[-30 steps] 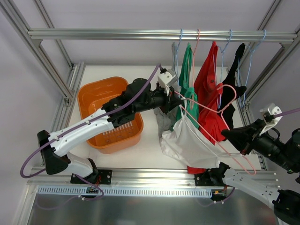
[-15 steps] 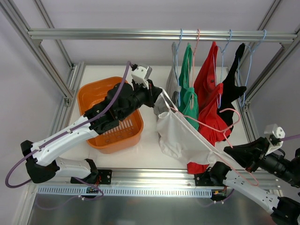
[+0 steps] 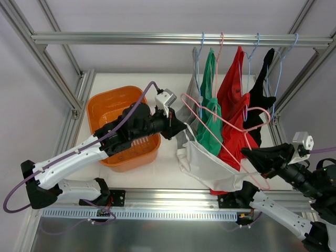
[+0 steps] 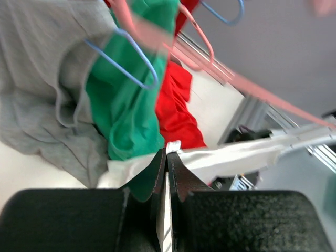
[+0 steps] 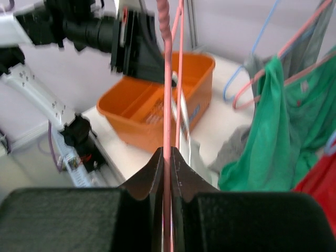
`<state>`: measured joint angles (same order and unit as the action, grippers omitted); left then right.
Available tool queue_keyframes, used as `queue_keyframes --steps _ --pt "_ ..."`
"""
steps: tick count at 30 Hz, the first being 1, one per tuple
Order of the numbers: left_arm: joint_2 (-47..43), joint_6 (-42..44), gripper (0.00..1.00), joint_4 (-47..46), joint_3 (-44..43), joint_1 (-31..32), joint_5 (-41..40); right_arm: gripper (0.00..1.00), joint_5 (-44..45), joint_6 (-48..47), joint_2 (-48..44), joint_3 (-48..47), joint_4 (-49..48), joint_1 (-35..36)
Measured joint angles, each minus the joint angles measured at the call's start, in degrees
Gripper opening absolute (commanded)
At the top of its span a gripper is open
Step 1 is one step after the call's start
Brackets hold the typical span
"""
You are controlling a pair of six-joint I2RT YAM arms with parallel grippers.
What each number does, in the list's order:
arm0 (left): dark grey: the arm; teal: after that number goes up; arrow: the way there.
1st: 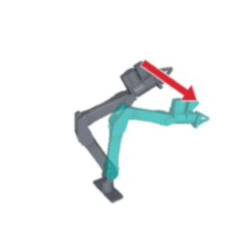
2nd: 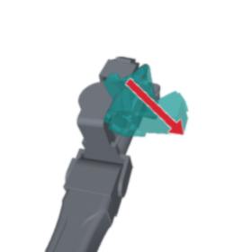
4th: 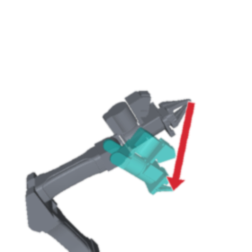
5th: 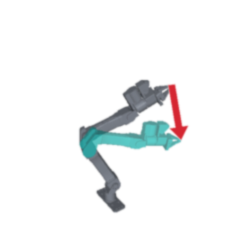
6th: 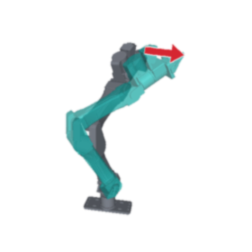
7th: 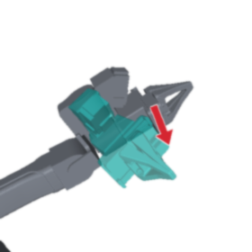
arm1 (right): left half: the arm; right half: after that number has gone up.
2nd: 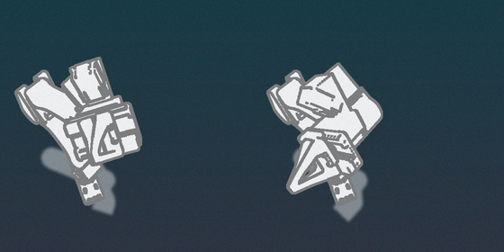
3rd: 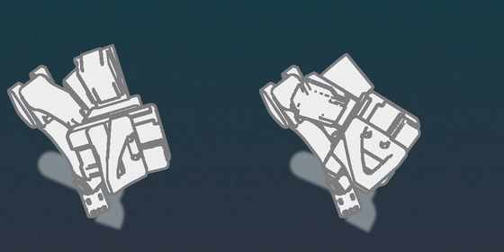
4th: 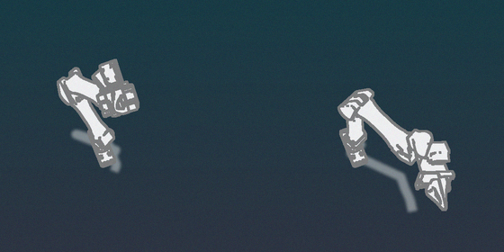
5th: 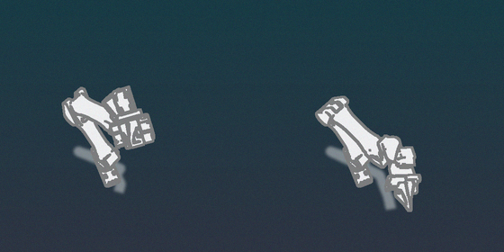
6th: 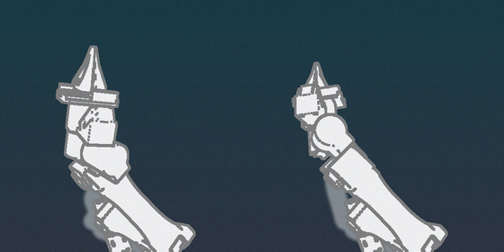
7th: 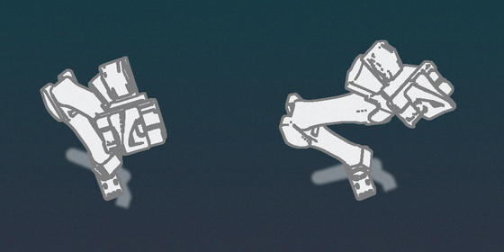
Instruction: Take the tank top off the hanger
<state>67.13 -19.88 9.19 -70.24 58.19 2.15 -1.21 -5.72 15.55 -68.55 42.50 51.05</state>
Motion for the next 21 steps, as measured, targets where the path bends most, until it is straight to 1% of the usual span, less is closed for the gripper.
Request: queue_keyframes --steps 2,5,8,10,12,14,15,16,18,20,21 --pt "-2.05 -0.85 0.00 0.04 2.29 0.00 2.34 0.00 0.24 -0.72 0.44 3.37 -7.26 0.00" --pt "-6.19 -2.19 0.00 -1.95 7.93 0.24 4.55 0.00 1.40 -1.20 2.05 9.90 -21.29 0.00" --pt "-10.60 -3.56 0.00 -4.55 14.56 0.37 6.14 0.00 2.01 -1.22 5.11 17.38 -37.68 0.00" --pt "-11.89 -4.02 0.00 -5.53 16.92 0.37 6.80 0.00 2.16 -1.40 7.76 22.49 -49.79 0.00" --pt "-12.02 -4.52 0.00 -6.56 18.10 0.37 7.02 0.00 1.40 -2.19 10.45 26.97 -60.87 0.00" --pt "-11.76 -4.92 0.00 -7.63 19.06 0.37 7.10 0.00 0.13 -2.80 13.51 32.17 -74.71 0.00" --pt "-11.65 -5.09 0.00 -8.26 19.56 0.37 7.08 0.01 -0.35 -2.97 14.93 33.70 -79.52 0.00" --pt "-11.41 -5.27 0.00 -8.66 19.98 0.37 7.04 0.00 -0.87 -3.19 16.46 34.47 -83.19 0.00" --pt "-10.64 -5.75 0.00 -9.33 20.68 0.39 6.71 0.00 -1.92 -3.56 18.71 34.60 -87.49 0.02" --pt "-9.53 -6.19 0.00 -9.66 21.31 0.37 6.29 0.00 -1.95 -3.56 18.38 33.48 -86.51 0.11" --pt "-9.03 -6.27 0.00 -9.62 21.64 0.39 5.92 0.00 -1.73 -3.56 17.70 31.98 -83.41 0.13"
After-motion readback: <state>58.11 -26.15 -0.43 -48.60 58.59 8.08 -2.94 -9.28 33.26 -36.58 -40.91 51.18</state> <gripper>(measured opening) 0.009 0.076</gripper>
